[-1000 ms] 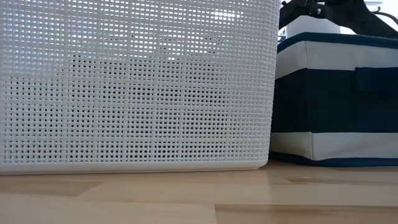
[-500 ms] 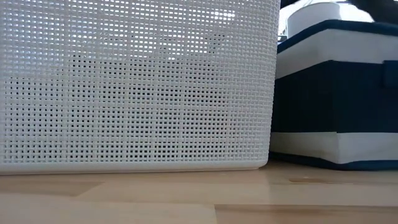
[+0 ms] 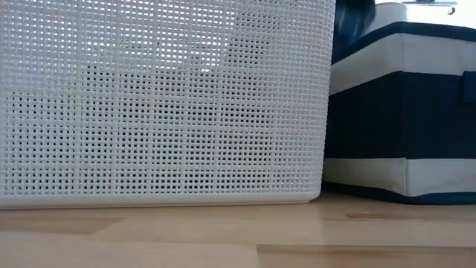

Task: Sort clothes
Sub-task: Put the long-sleeved blue patterned polo into the white laundry bin

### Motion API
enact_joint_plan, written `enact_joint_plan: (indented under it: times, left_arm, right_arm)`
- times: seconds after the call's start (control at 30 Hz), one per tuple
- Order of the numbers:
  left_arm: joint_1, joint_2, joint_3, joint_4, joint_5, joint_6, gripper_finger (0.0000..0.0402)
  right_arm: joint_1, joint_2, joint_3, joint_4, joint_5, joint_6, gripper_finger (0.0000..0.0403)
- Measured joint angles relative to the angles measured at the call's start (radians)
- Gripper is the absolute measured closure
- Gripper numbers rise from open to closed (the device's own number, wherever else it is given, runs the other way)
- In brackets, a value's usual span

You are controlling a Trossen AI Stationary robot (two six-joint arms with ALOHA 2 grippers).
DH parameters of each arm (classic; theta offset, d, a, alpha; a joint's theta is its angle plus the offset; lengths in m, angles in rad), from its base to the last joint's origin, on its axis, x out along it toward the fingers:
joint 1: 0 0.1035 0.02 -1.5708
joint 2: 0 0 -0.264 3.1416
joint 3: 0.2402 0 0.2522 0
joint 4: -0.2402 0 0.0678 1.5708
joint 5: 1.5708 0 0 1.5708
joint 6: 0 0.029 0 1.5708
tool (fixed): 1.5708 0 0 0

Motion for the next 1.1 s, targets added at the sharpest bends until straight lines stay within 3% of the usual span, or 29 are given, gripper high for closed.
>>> enact_joint_plan:
  times: [0.17, 0.37, 0.5, 0.67, 0.77, 1.1]
  left_arm:
    - [0.0, 0.0, 0.0, 0.0, -0.032, 0.0, 0.0136]
    - [0.0, 0.0, 0.0, 0.0, -0.074, 0.0, 0.0136]
    - [0.0, 0.001, 0.0, 0.001, -0.097, 0.0, 0.0136]
    - [0.0, 0.001, 0.0, 0.001, -0.124, -0.003, 0.0136]
    - [0.0, 0.001, 0.0, 0.001, -0.125, -0.018, 0.0136]
    - [0.0, 0.003, 0.0, 0.001, -0.125, -0.019, 0.0136]
  right_arm:
    - [0.115, -0.127, 0.11, 0.005, -0.141, 0.004, 0.0391]
    - [0.331, -0.257, 0.125, -0.023, -0.164, 0.139, 0.0391]
    - [0.442, -0.304, 0.125, -0.132, -0.052, 0.263, 0.0391]
    - [0.474, -0.294, 0.097, -0.471, 0.169, 0.378, 0.0391]
    - [0.474, -0.293, -0.075, -0.41, 0.152, 0.375, 0.0391]
    - [0.476, -0.267, -0.854, 0.047, -0.193, 0.403, 0.0391]
